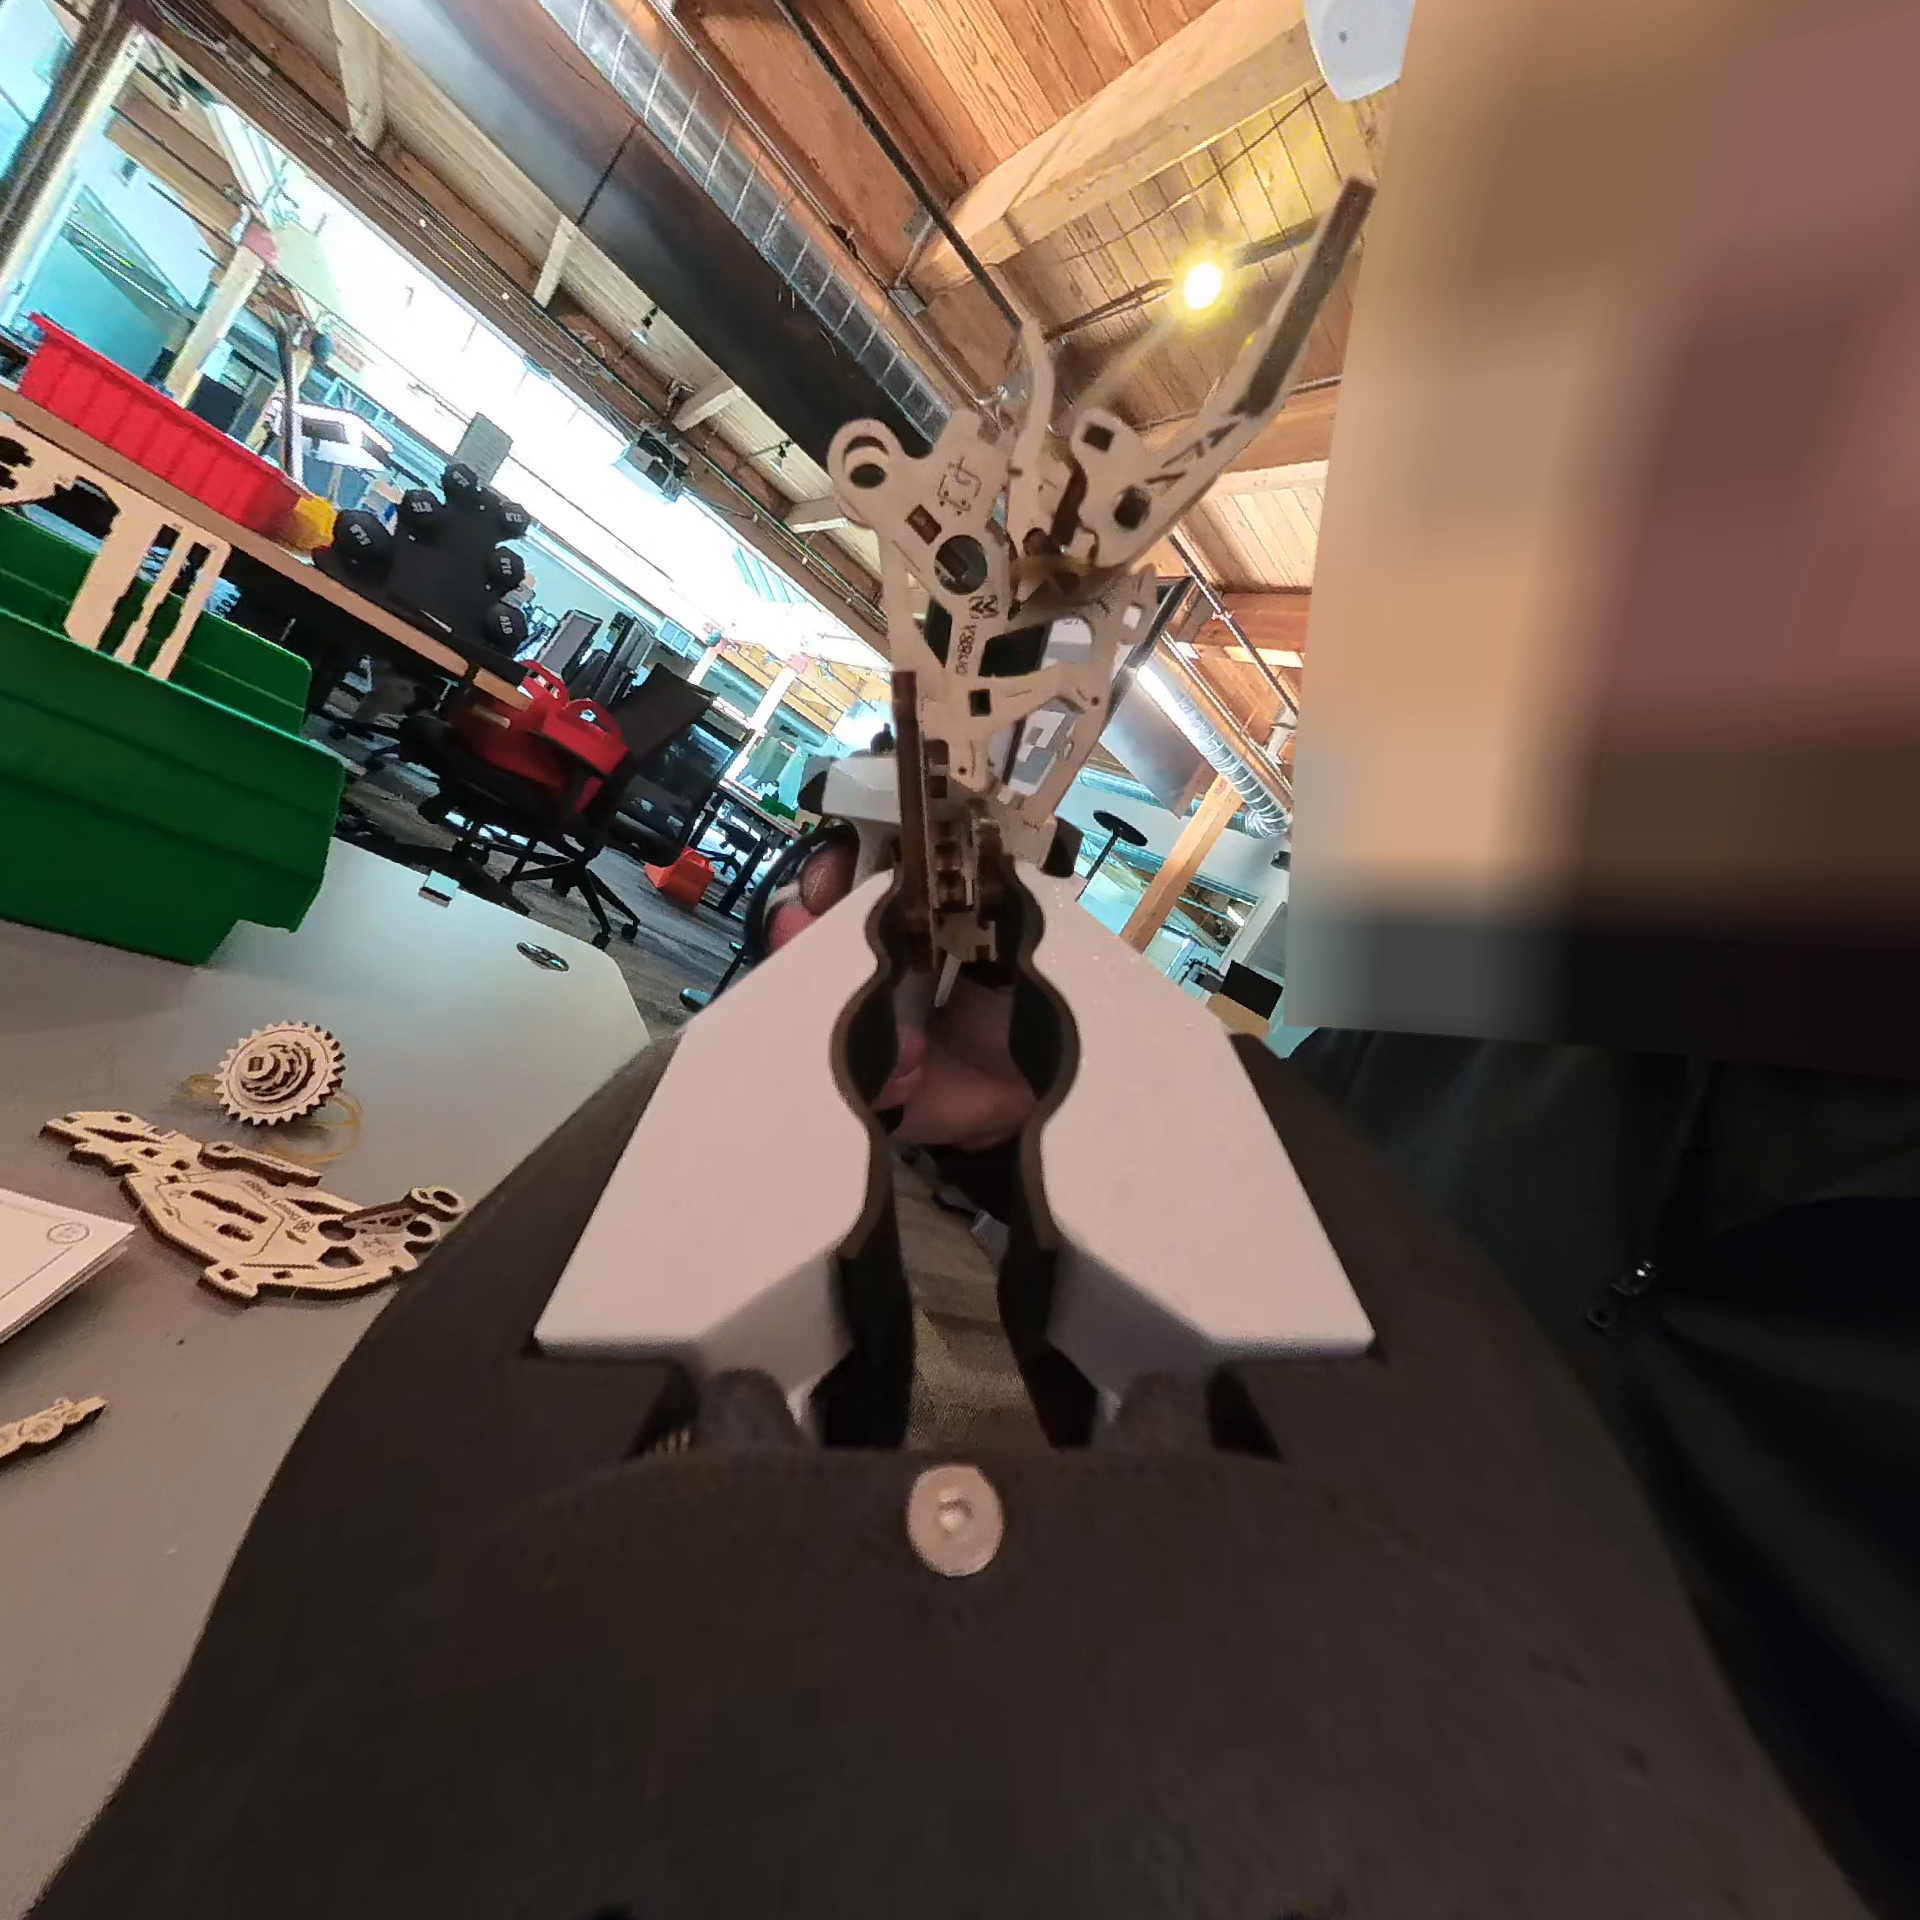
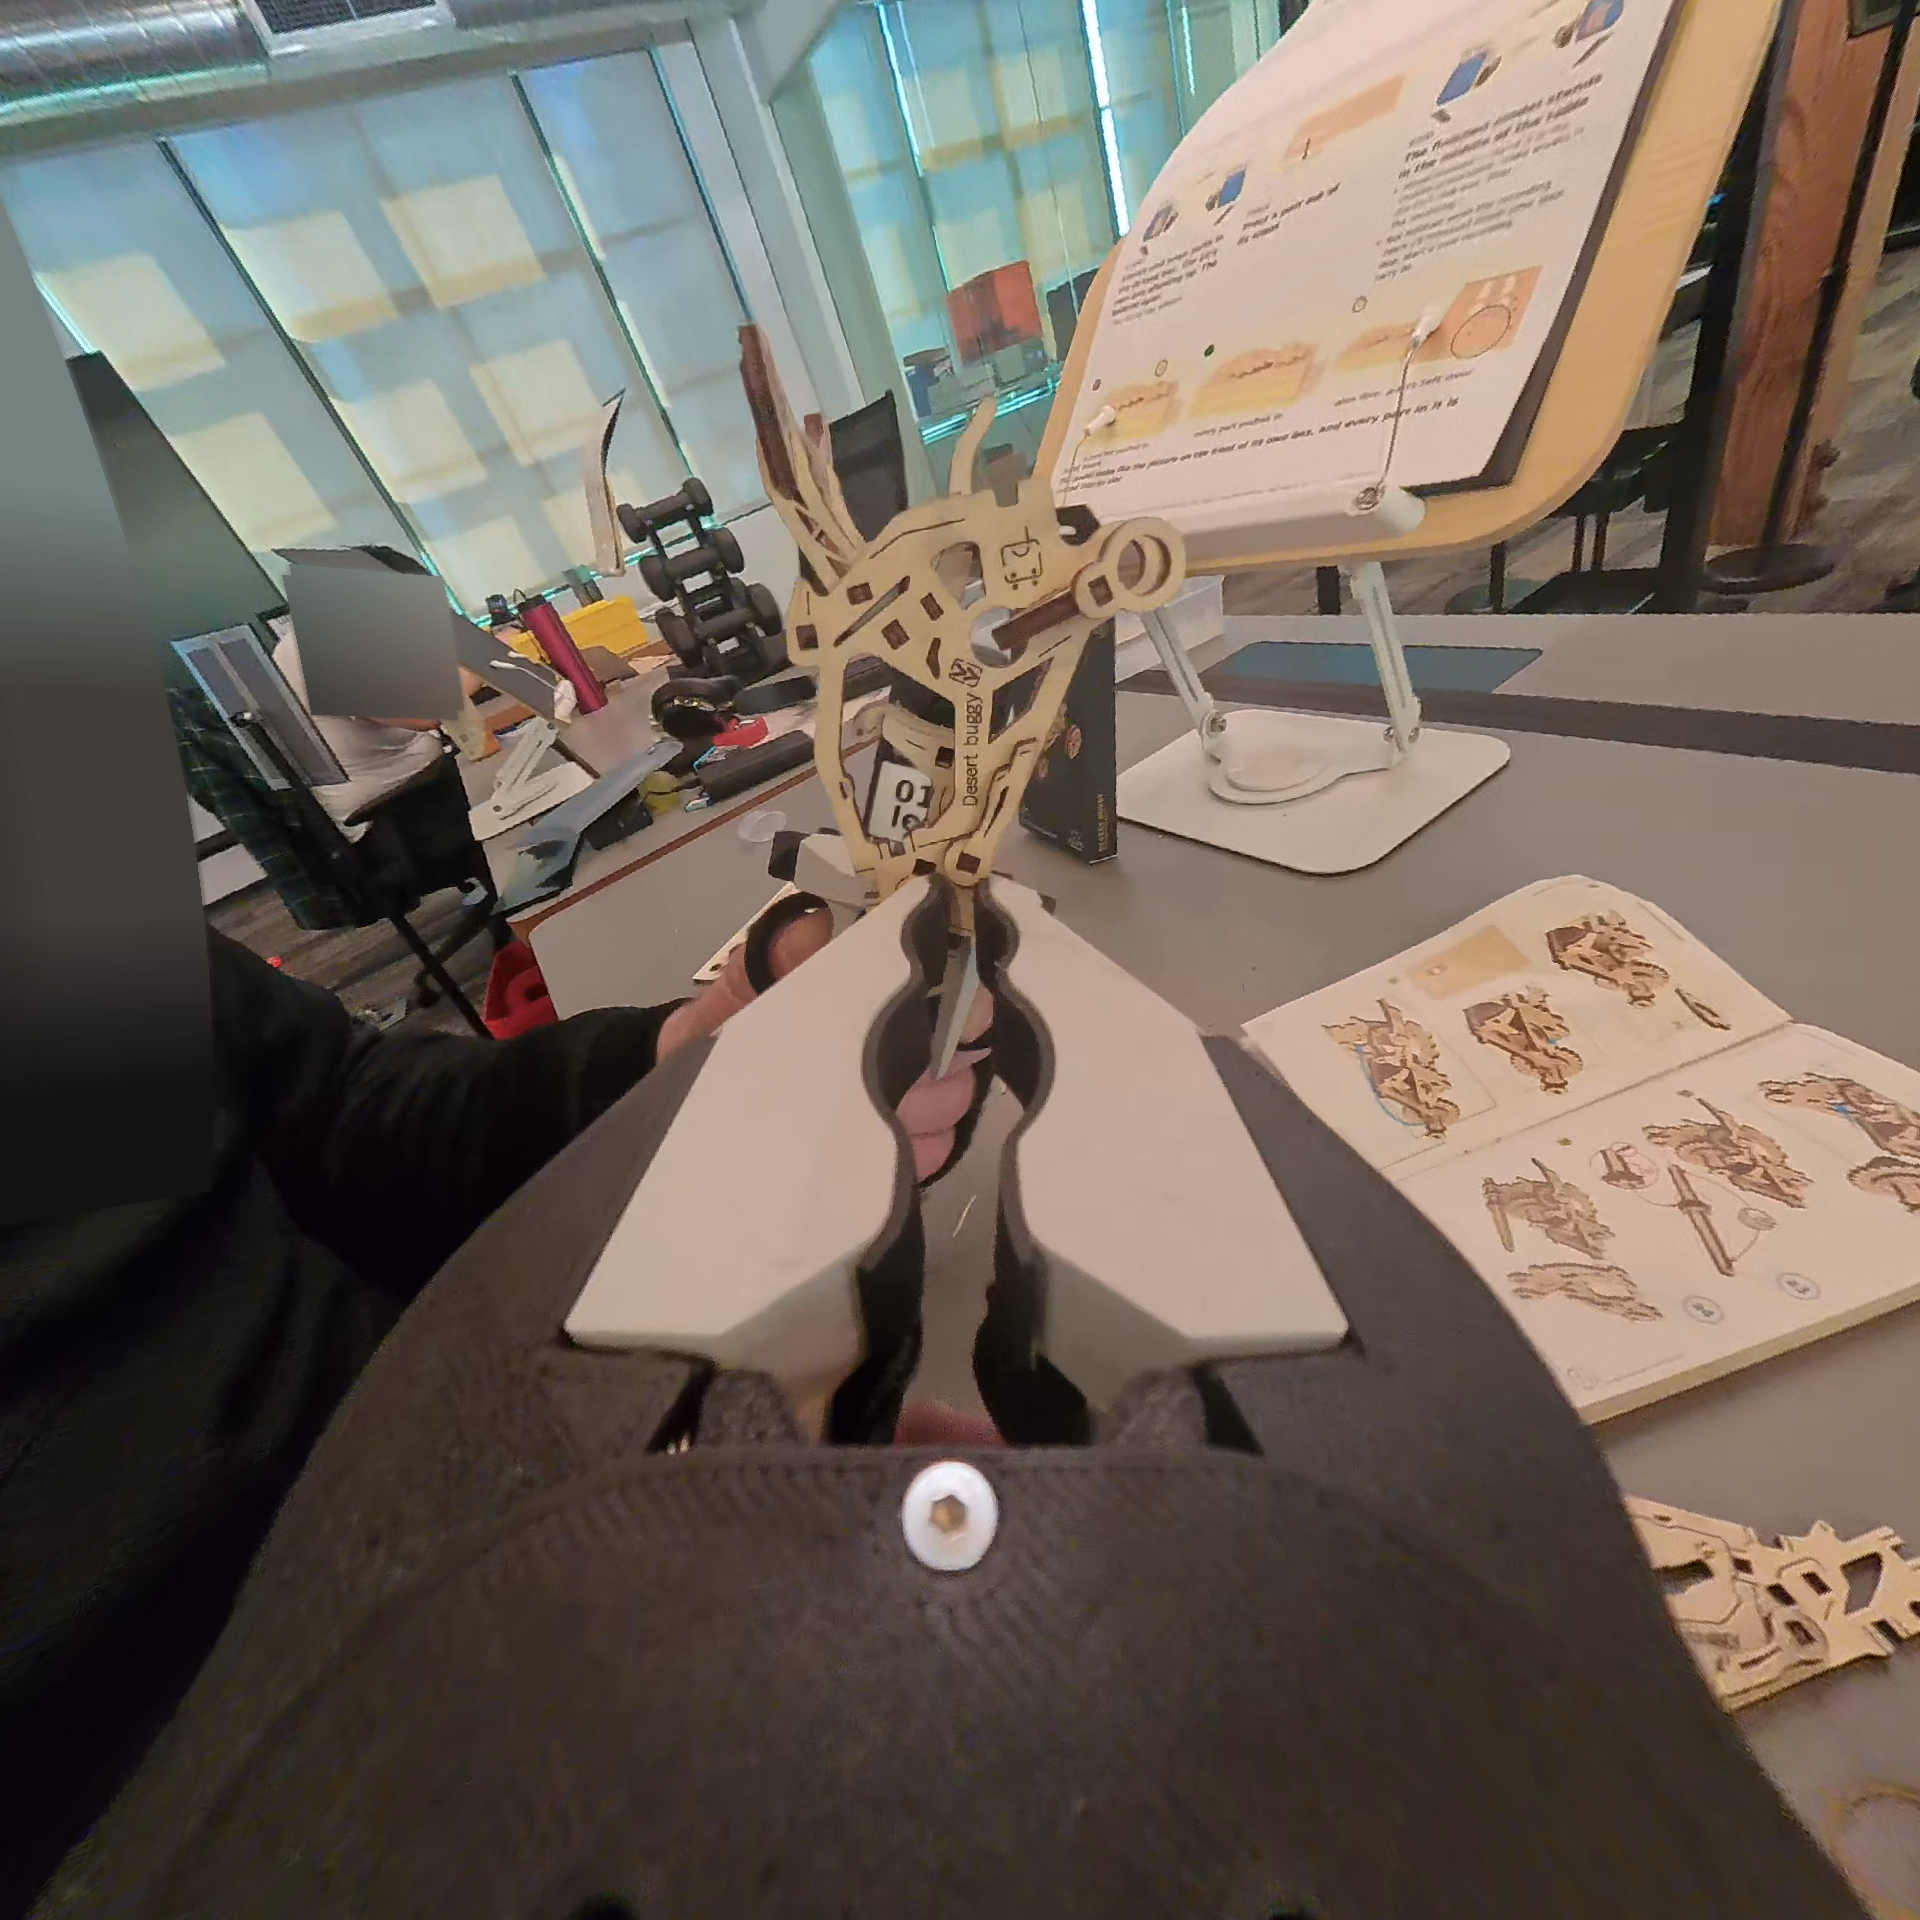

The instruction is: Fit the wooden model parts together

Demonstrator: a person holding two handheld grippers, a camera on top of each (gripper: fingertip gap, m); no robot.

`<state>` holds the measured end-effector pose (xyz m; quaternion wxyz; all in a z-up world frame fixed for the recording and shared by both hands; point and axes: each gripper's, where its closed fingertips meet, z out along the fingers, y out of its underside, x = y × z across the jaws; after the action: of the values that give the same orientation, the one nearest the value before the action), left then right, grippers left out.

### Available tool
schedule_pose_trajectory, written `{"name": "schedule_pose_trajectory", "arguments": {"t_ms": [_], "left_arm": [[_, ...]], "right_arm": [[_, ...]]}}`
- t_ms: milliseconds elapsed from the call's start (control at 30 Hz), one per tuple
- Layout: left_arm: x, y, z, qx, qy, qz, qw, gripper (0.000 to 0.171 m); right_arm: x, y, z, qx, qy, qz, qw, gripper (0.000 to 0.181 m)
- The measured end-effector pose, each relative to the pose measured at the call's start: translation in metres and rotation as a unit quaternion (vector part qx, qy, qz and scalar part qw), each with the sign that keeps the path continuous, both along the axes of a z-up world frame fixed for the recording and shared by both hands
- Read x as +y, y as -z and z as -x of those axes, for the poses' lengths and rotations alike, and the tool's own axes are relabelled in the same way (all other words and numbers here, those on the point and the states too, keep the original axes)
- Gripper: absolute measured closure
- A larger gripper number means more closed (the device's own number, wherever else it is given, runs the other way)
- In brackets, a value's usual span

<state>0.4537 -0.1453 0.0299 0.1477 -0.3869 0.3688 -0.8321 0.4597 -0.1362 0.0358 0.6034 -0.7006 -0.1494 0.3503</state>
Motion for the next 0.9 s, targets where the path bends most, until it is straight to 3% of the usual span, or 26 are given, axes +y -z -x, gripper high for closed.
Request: {"name": "schedule_pose_trajectory", "arguments": {"t_ms": [467,900], "left_arm": [[-0.002,0.011,-0.006,0.054,-0.004,-0.059,0.997,0.158],[-0.006,0.008,-0.005,0.053,0.012,-0.035,0.998,0.155]], "right_arm": [[-0.001,0.008,-0.004,-0.010,-0.008,0.023,1.000,0.181],[-0.004,0.014,-0.005,0.007,0.003,0.014,1.000,0.181]]}}
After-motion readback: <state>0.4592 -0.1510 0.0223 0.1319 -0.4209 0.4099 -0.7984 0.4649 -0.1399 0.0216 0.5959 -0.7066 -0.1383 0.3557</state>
